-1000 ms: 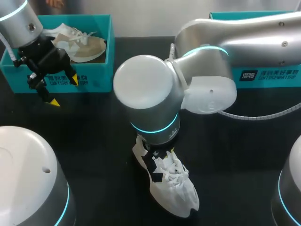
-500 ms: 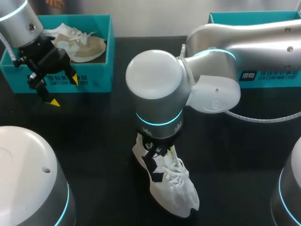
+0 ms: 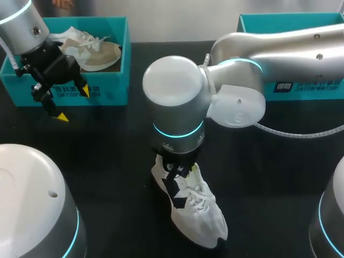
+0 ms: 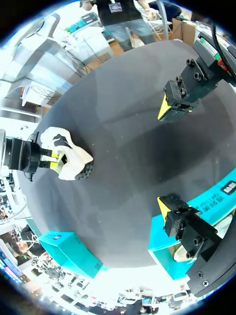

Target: Take the shoe out of the shoebox, open the shoe tongue, remove and reinsert the insole, then place the shoe into the shoebox

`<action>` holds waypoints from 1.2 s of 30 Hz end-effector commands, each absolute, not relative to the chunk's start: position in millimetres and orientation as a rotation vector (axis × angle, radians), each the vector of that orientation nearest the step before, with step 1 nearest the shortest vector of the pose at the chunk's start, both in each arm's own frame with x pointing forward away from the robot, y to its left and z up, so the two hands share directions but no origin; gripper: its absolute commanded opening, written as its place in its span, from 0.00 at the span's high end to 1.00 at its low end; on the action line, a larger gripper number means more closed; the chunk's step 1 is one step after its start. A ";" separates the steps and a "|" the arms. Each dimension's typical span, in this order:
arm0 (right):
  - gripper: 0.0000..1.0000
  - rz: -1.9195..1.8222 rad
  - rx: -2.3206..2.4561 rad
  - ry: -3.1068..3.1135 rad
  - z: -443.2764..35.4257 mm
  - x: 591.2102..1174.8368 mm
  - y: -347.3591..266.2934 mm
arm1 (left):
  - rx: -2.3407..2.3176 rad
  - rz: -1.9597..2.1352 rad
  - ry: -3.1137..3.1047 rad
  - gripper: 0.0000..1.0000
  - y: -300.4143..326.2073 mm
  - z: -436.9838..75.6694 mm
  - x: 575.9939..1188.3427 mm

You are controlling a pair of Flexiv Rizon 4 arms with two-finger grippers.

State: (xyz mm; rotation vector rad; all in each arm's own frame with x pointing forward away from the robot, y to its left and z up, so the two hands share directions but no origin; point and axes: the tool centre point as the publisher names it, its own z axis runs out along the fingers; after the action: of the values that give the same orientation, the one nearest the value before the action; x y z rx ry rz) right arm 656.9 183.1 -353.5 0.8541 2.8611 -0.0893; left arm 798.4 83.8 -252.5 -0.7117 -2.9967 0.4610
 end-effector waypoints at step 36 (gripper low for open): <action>0.00 0.042 -0.503 2.888 -281.6 714.8 228.6 | -0.712 0.457 -2.999 0.00 84.2 -252.3 797.4</action>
State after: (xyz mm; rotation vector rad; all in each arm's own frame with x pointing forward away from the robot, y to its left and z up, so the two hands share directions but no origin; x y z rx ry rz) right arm 696.8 222.2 -273.0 -0.5190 2.8376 0.0257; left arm 798.4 83.8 -252.5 -0.7117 -2.9967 0.4610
